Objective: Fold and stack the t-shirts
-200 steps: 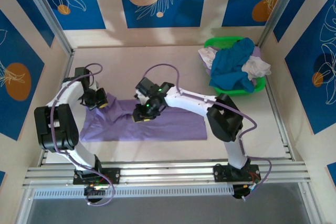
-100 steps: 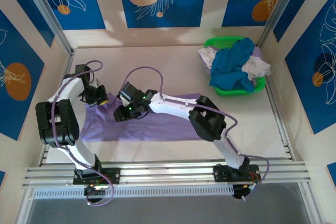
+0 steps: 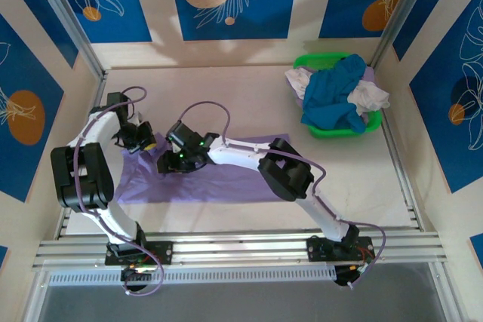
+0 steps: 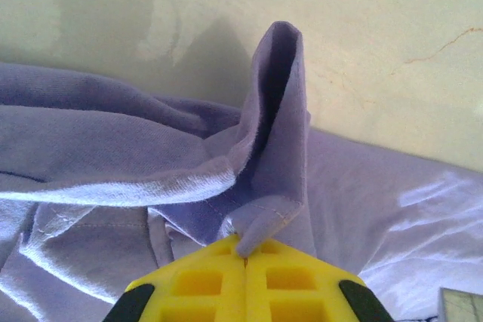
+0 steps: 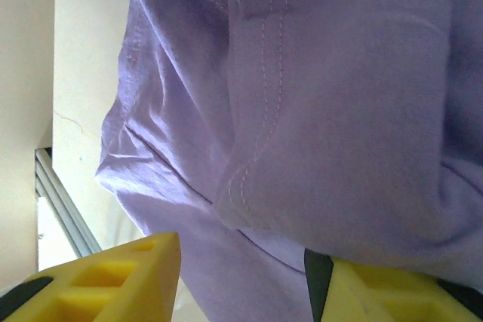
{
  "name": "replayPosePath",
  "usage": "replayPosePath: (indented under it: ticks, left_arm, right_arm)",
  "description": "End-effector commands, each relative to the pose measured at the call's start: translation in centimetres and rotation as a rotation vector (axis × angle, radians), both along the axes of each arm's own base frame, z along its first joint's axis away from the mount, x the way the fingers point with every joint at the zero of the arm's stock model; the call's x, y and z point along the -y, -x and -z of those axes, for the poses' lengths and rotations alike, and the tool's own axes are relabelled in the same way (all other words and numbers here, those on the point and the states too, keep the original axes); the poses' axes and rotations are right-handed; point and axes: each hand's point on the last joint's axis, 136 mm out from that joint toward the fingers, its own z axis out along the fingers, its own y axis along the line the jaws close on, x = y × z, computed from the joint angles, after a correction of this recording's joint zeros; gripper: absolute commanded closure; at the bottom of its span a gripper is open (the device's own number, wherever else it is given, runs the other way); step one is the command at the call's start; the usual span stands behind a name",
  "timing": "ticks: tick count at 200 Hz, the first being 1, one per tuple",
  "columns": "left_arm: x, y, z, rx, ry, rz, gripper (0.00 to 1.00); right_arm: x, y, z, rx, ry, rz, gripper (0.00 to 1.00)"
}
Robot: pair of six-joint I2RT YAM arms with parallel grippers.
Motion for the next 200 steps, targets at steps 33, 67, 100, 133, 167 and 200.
replayPosePath:
  ticks: [33,67,100,133,167,200]
  left_arm:
    - [-0.3,0.2,-0.3,0.002,0.022,-0.01,1.0]
    - [-0.6,0.5,-0.4,0.002,0.014,-0.01,1.0]
    - [-0.9,0.8,-0.6,0.005,0.006,-0.011,1.0]
    - [-1.0,1.3,-0.6,0.002,0.005,-0.014,1.0]
    - [-1.0,1.7,-0.9,0.006,0.002,-0.016,1.0]
    - [-1.2,2.4,-1.2,0.004,-0.01,-0.012,1.0]
  right_arm:
    - [-1.6,-1.0,-0.5,-0.048,-0.076,0.025,0.51]
    - [-1.5,-1.5,-0.6,-0.056,-0.082,0.044,0.55]
    - [-1.4,-1.8,-0.5,-0.063,-0.087,0.051,0.63]
    - [-1.0,-2.1,-0.3,-0.08,-0.092,0.062,0.81]
    - [-0.8,-2.1,-1.2,-0.074,-0.108,0.063,1.0]
    - [-0.5,-2.0,-2.3,-0.079,-0.131,0.059,1.0]
